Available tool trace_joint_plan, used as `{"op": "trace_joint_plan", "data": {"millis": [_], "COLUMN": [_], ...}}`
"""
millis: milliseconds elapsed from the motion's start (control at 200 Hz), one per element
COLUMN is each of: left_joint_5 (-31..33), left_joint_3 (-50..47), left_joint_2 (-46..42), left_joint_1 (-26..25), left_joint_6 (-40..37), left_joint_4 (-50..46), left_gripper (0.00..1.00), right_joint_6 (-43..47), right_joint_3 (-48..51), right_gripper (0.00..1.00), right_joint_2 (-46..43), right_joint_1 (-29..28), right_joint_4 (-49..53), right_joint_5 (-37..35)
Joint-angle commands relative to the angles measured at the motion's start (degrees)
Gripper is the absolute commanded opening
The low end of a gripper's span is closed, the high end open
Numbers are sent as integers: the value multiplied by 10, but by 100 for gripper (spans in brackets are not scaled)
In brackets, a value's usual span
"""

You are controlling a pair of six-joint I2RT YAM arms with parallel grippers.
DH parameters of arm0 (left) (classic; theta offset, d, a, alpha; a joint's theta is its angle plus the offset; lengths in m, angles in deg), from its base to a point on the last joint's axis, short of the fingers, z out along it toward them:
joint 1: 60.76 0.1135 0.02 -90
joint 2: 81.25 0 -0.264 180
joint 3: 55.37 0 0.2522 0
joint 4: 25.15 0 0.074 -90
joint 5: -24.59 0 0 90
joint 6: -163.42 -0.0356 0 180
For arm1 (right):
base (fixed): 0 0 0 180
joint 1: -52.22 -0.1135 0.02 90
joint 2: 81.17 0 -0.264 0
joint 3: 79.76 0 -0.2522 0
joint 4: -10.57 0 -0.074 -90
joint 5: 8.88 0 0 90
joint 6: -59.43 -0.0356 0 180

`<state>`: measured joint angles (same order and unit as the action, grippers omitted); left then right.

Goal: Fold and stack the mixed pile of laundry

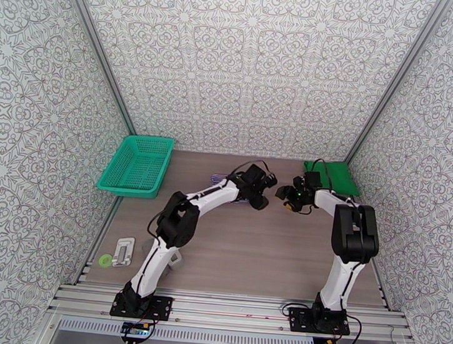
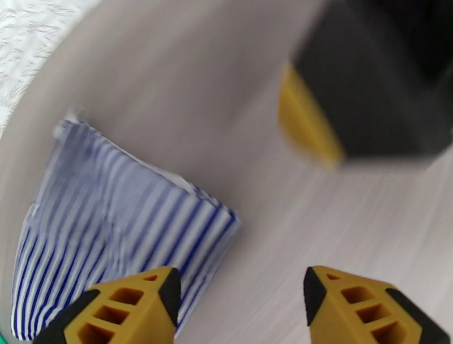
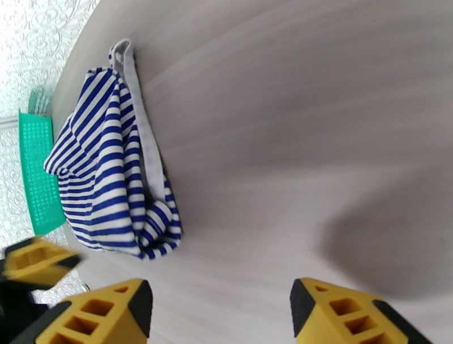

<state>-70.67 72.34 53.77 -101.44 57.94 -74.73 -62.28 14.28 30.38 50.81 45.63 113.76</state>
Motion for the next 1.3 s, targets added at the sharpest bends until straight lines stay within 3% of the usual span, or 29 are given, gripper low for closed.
{"op": "trace_joint_plan", "data": {"millis": [0, 225, 315, 485, 570, 765, 985, 1035, 1140, 1255, 1295], "left_joint_5": [54, 85, 82, 95, 95, 100, 100, 100, 109, 126, 128], "left_joint_3": [33, 70, 90, 100, 97, 77, -8, -8, -17, -24, -27], "left_joint_2": [17, 58, 72, 78, 75, 68, 11, 3, -15, -30, -33], "left_joint_1": [4, 12, 11, 9, 8, 8, 10, 9, 6, 1, 0], "left_joint_6": [-77, -97, -110, -125, -130, -148, -154, -155, -169, -192, -198], "left_joint_4": [-46, -44, -50, -41, -32, 2, 85, 79, 76, 74, 75], "left_gripper": [67, 68, 62, 35, 27, 0, 0, 15, 24, 51, 55], "right_joint_6": [-8, -9, -9, -18, -25, -48, -98, -98, -96, -94, -93], "right_joint_3": [31, 58, 66, 77, 81, 87, 104, 103, 102, 101, 100], "right_gripper": [68, 68, 68, 66, 65, 65, 66, 66, 66, 66, 66], "right_joint_2": [-44, -88, -100, -112, -115, -112, -88, -83, -81, -79, -79], "right_joint_1": [12, 15, 16, 25, 29, 33, 33, 33, 33, 33, 33], "right_joint_4": [0, 2, 4, 1, -4, -27, -99, -98, -99, -99, -96], "right_joint_5": [8, 18, 17, 24, 28, 49, 101, 104, 107, 110, 110]}}
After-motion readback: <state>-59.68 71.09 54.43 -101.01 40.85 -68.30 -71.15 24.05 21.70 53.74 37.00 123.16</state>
